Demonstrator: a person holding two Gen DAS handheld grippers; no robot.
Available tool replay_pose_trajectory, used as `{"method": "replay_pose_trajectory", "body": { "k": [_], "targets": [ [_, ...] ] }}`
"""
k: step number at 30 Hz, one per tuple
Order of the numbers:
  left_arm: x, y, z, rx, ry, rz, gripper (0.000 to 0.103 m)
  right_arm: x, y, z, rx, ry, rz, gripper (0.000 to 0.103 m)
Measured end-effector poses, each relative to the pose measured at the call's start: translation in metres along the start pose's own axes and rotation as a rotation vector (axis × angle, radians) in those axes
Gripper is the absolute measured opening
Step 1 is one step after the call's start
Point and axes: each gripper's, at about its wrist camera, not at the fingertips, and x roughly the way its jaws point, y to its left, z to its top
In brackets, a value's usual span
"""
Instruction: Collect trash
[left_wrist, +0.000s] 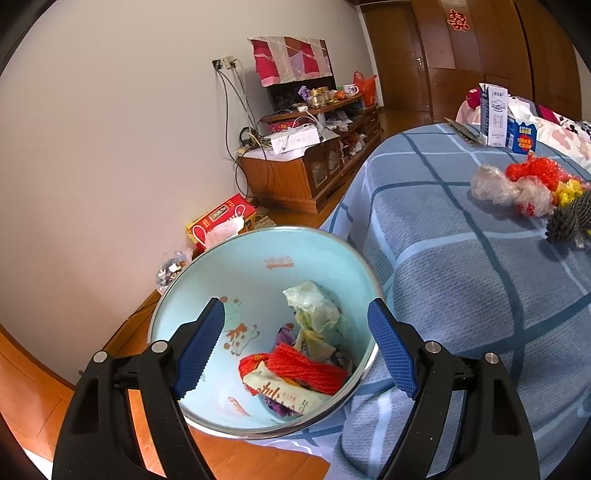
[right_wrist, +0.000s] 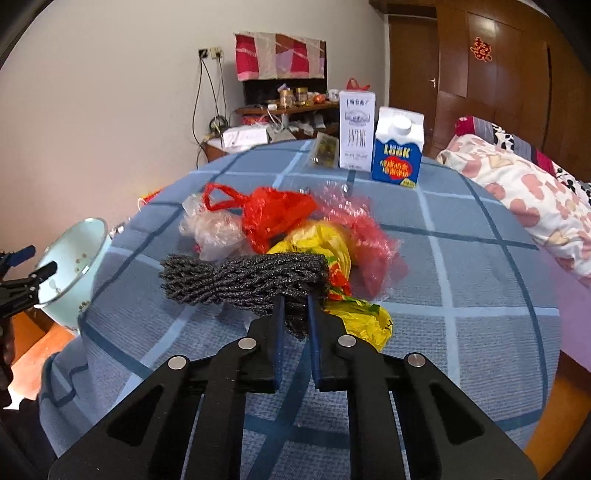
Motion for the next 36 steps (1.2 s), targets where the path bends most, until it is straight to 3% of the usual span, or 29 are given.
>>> {"method": "replay_pose_trajectory", "body": {
  "k": [5, 10, 19, 21, 26, 30, 31, 33, 34, 35, 36],
  "targets": [
    [-0.005, -0.02, 0.018, 0.018, -0.029, -0.031, 0.078, -0.032, -0.012, 0.009, 0.029, -0.09, -0.012, 0.012],
    [-0.014, -0.061, 0.043, 0.051, -0.071, -0.09, 0.078, -0.053, -0.044, 0.013, 0.078, -0.148, -0.095, 0.012],
    [-0.018, -0.151, 0.078, 0.128, -0.109, -0.192, 0.08, -0.055, -0.107, -0.003, 0.184, -0.145, -0.212, 0.012],
    [-0.018, -0.167, 0.082, 0.134, -0.111, -0.206, 0.084, -0.054, -0.118, -0.007, 0.204, -0.142, -0.227, 0.012],
    [-0.008, -0.199, 0.09, 0.158, -0.086, -0.23, 0.085, -0.052, -0.133, -0.016, 0.238, -0.139, -0.23, 0.012],
    [0.01, -0.213, 0.089, 0.175, -0.019, -0.234, 0.084, -0.05, -0.13, -0.019, 0.232, -0.139, -0.204, 0.012],
    [0.013, -0.215, 0.088, 0.176, -0.007, -0.242, 0.08, -0.05, -0.129, -0.019, 0.23, -0.139, -0.2, 0.012],
    [0.019, -0.216, 0.086, 0.186, 0.023, -0.269, 0.045, -0.05, -0.125, -0.019, 0.222, -0.14, -0.19, 0.012],
    [0.021, -0.217, 0.085, 0.185, 0.039, -0.285, 0.036, -0.049, -0.122, -0.019, 0.217, -0.14, -0.184, 0.012],
    [0.022, -0.216, 0.084, 0.184, 0.047, -0.299, 0.017, -0.048, -0.12, -0.019, 0.215, -0.139, -0.182, 0.012],
    [0.022, -0.215, 0.082, 0.187, 0.052, -0.312, 0.009, -0.048, -0.119, -0.019, 0.214, -0.138, -0.179, 0.012]
  ]
}}
